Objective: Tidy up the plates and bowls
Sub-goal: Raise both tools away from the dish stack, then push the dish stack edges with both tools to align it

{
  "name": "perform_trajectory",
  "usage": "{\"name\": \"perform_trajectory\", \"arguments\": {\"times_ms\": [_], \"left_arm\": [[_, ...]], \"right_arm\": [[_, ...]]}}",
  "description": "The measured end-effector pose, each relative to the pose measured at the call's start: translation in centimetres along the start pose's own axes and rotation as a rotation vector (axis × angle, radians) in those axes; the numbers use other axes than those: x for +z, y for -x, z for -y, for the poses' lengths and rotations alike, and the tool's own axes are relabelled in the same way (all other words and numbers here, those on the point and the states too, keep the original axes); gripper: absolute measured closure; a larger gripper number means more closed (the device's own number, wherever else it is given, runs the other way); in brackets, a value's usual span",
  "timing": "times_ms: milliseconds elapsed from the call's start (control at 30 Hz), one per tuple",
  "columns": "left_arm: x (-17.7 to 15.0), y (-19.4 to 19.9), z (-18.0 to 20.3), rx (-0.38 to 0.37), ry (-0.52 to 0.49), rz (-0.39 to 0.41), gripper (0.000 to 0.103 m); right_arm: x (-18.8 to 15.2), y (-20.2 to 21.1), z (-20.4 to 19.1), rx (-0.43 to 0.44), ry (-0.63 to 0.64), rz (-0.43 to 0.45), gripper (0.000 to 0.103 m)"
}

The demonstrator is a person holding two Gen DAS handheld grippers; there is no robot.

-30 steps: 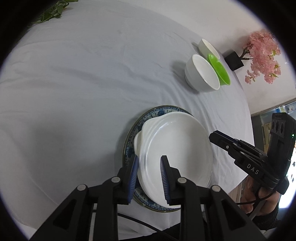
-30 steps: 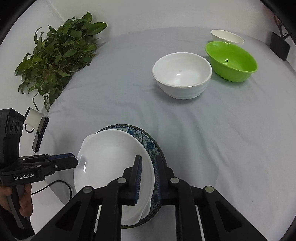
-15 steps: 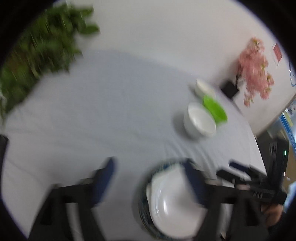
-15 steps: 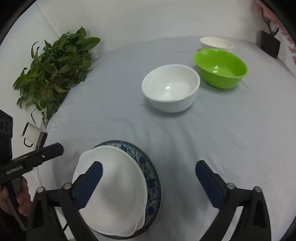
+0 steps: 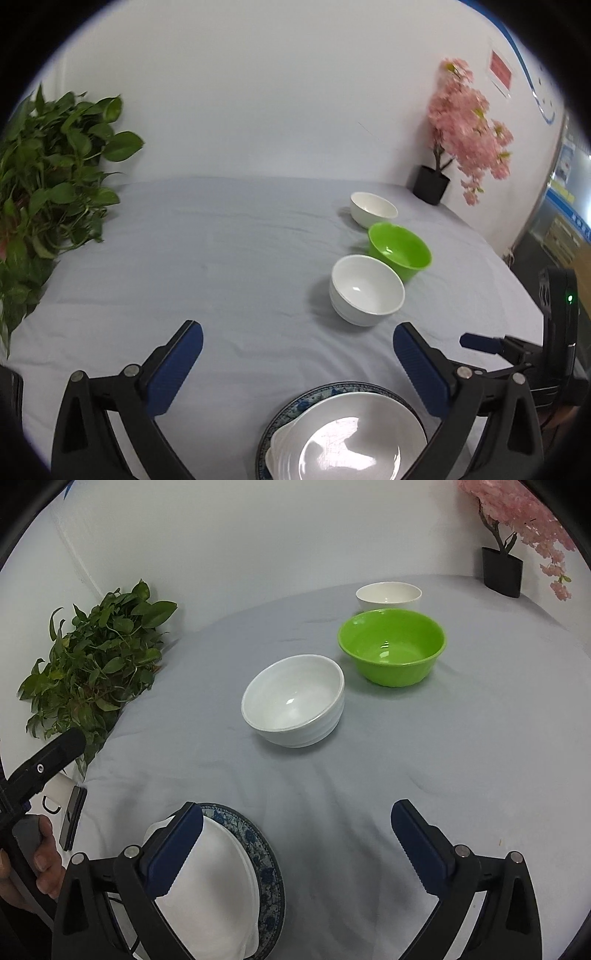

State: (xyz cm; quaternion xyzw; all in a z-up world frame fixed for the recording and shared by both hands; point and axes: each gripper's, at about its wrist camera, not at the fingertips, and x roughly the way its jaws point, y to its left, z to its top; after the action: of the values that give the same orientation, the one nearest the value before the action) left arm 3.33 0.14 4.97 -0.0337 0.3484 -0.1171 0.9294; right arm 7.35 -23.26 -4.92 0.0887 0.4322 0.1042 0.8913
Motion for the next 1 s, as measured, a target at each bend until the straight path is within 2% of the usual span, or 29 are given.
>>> {"name": "perform_trajectory", "arguments": {"times_ms": [167, 233, 333, 533, 700, 900, 967, 1000], "left_arm": [[-0.1, -0.7, 1.8, 0.005, -0.034, -0.005, 0.001], [-0.3, -0.7, 2.0, 0.012, -0.024, 0.004, 0.001], [-0.9, -0.8, 1.5, 0.019, 0.013, -0.024, 0.001], [-2.8, 0.1, -1.5, 0.012, 0.100, -0.116, 0.001], [-6.1, 0.2, -5.1, -0.086, 0.260, -0.241, 0.001], [-8.3, 0.0, -7.5, -0.202, 0.390, -0.325, 0.002], [-8.7, -0.3, -7.5, -0.253, 0.412, -0.347, 0.003], [-8.9, -0.4, -7.4, -0.273, 0.420, -0.360, 0.007]], "right_arm": [[-0.5, -0.5, 0.5, -0.006, 0.010, -0.010, 0.000], [-0.8, -0.7, 0.9, 0.003, 0.010, -0.016, 0.000], [-1.2, -1.2, 1.5, 0.020, 0.012, -0.039, 0.000], [-2.9, -1.3, 1.6, 0.154, 0.083, -0.106, 0.000], [-6.1, -0.8, 1.4, 0.255, 0.125, -0.195, 0.004], [-8.3, -0.7, 0.0, 0.288, 0.135, -0.229, 0.008], [-8.4, -1.0, -0.5, 0.287, 0.137, -0.237, 0.014], [-8.6, -1.2, -0.7, 0.285, 0.134, -0.249, 0.015]]}}
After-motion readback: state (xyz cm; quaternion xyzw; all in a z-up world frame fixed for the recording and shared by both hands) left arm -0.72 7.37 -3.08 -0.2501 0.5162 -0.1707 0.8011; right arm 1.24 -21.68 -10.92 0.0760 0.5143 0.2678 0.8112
